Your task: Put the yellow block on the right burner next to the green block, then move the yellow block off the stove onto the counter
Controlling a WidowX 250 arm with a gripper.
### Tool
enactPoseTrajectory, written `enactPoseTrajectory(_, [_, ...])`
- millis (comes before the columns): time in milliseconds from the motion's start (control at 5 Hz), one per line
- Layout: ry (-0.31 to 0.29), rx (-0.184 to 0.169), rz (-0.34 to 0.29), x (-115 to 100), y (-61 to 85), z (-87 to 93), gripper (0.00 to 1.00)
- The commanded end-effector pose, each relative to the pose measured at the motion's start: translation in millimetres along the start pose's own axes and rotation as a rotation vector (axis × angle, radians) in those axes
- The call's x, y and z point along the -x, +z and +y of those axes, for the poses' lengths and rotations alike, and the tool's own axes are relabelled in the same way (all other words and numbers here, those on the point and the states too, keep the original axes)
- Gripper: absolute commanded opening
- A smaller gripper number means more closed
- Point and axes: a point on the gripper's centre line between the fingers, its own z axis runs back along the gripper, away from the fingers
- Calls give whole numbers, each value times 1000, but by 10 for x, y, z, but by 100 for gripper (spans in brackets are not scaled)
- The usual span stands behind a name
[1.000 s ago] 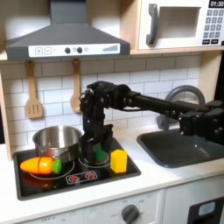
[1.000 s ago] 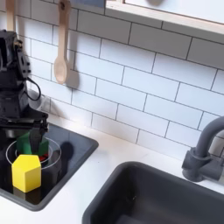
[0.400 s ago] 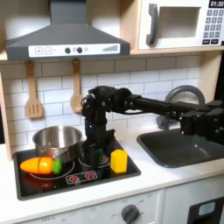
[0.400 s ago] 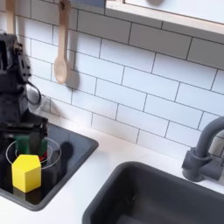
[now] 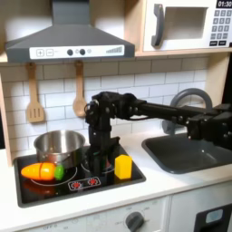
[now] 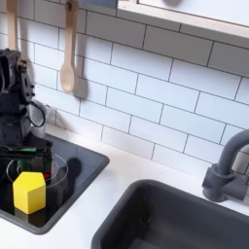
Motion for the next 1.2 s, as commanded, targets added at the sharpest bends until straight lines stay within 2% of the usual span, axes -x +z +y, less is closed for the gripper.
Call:
enactPoseTrajectory(0, [5, 1, -11, 22, 85, -28, 100])
enactPoseTrajectory(200, [-9, 30, -10, -10, 168, -95, 100])
enactPoseTrajectory(400, [2, 17, -27, -57, 283, -38, 100])
enactPoseTrajectory(600, [-5, 20, -33, -23, 365, -71, 100])
enactPoseTrajectory(800, [-34, 43, -29, 95, 494, -142, 100])
enactPoseTrajectory(1000, [-61, 68, -7, 190, 537, -198, 100])
